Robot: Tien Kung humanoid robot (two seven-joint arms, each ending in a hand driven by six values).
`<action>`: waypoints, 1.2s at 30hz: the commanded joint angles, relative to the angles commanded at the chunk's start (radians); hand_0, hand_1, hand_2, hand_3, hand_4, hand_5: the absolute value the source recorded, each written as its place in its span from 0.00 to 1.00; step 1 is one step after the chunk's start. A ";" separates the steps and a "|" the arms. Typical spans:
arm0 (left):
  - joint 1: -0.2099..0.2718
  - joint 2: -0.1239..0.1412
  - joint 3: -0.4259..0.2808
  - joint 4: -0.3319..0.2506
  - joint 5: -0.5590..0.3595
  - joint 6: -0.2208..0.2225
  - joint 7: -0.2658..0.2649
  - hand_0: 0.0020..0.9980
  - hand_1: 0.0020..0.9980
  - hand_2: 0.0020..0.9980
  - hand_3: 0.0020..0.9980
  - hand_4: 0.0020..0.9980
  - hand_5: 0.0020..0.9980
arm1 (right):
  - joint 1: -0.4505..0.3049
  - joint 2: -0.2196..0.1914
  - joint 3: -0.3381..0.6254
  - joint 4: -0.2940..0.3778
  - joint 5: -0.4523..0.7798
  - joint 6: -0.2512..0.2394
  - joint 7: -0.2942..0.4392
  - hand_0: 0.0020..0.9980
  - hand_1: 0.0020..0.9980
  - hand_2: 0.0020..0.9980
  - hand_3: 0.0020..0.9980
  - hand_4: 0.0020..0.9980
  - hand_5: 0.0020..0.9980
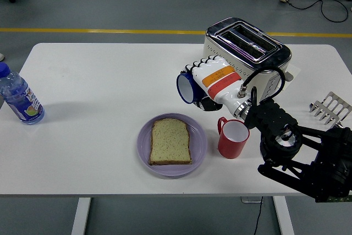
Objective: Pick up the cup,pour liquid into bread,place the cup on the desk
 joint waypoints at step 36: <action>0.000 0.002 -0.019 0.000 0.015 0.001 -0.001 0.63 0.65 0.66 0.56 0.32 0.84 | -0.116 -0.052 0.171 0.095 0.453 -0.154 0.111 0.51 0.44 0.55 0.54 0.71 0.00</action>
